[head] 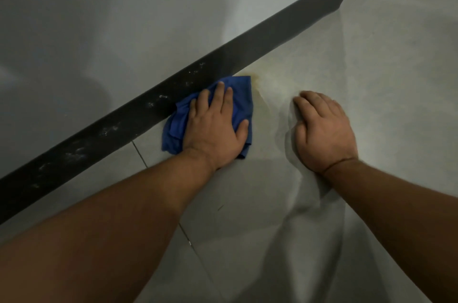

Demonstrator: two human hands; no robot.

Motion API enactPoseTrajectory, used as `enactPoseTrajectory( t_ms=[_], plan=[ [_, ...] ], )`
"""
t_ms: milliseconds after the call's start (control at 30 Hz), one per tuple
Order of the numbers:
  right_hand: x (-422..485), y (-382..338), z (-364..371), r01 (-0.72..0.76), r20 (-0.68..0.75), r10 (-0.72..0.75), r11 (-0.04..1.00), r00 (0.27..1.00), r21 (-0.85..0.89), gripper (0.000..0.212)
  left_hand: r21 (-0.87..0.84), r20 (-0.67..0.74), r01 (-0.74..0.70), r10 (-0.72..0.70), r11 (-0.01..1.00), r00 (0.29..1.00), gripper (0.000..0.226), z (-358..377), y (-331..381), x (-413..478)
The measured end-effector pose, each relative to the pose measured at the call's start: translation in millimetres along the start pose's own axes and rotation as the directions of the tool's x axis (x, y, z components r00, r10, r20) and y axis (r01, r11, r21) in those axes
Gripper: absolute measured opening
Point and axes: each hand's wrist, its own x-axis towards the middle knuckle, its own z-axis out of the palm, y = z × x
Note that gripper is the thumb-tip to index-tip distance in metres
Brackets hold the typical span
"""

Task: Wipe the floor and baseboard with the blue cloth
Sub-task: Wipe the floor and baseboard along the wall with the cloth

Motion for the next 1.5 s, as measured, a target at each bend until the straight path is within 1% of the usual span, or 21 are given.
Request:
enactPoseTrajectory(
  t_ms=[133,233,333,367,500,667,733,800,867,900,1000,1033,1133,1233,1333,1433,1500],
  plan=[
    [1,0,-1,-0.013,0.014,0.013,1.0,1.0,-0.002,0.059,-0.017,0.016,0.014,-0.014,1.0,1.0,0.085,0,22,1],
    [2,-1,-2,-0.012,0.018,0.013,1.0,1.0,-0.001,0.06,-0.004,0.023,-0.087,0.087,0.996,0.996,0.086,6,15,-28],
    [1,-1,0,-0.011,0.026,0.011,1.0,1.0,-0.022,0.06,-0.034,0.026,-0.164,0.165,0.986,0.986,0.085,10,-1,-43],
    [1,0,1,-0.01,0.025,0.01,1.0,1.0,-0.029,0.059,-0.042,0.025,-0.164,0.165,0.986,0.986,0.086,10,-4,-36],
    [0,3,4,-0.011,0.016,0.012,0.999,1.0,-0.033,0.059,-0.019,-0.006,-0.083,0.083,0.996,0.997,0.087,1,7,16],
    [2,4,5,0.007,-0.012,-0.007,0.999,1.0,-0.041,0.06,0.012,-0.016,-0.104,0.105,0.994,0.994,0.086,-1,35,43],
    [2,4,4,0.013,-0.01,-0.013,1.0,1.0,-0.022,0.06,0.002,-0.006,-0.115,0.115,0.993,0.993,0.084,0,39,40],
    [2,3,1,0.007,-0.028,-0.006,0.999,1.0,0.042,0.059,0.016,0.009,-0.161,0.161,0.987,0.987,0.083,2,37,25],
    [2,6,-2,-0.029,-0.05,0.035,0.994,0.998,0.109,0.058,0.024,0.031,-0.208,0.208,0.978,0.978,0.083,6,34,3],
    [2,9,-3,-0.043,-0.053,0.049,0.994,0.997,0.1,0.057,0.022,0.035,-0.218,0.218,0.976,0.975,0.083,8,31,-6],
    [-6,19,-5,-0.059,-0.015,0.058,0.996,0.998,-0.066,0.058,0.001,0.037,-0.208,0.207,0.978,0.978,0.082,10,21,-23],
    [-9,22,-4,-0.059,-0.005,0.058,0.995,0.998,-0.08,0.058,-0.001,0.044,-0.205,0.205,0.979,0.978,0.082,10,19,-25],
    [-10,27,-1,-0.046,-0.003,0.046,0.997,0.999,-0.064,0.058,0.002,0.052,-0.178,0.177,0.984,0.983,0.082,5,20,-10],
    [-8,28,-1,-0.035,-0.009,0.035,0.997,0.999,-0.063,0.057,0.009,0.029,-0.117,0.117,0.993,0.993,0.08,-5,26,28],
    [-8,30,-1,-0.025,-0.038,0.023,0.999,0.999,-0.04,0.056,0.039,0.002,-0.112,0.112,0.993,0.994,0.076,-8,41,54],
    [-8,29,-1,-0.019,-0.057,0.018,1.0,0.998,-0.021,0.056,0.007,0.004,-0.089,0.089,0.996,0.996,0.075,-3,57,49],
    [-7,30,-2,-0.022,-0.06,0.021,1.0,0.998,-0.019,0.055,0.02,0.011,-0.138,0.138,0.99,0.99,0.076,2,58,33]
  ],
)
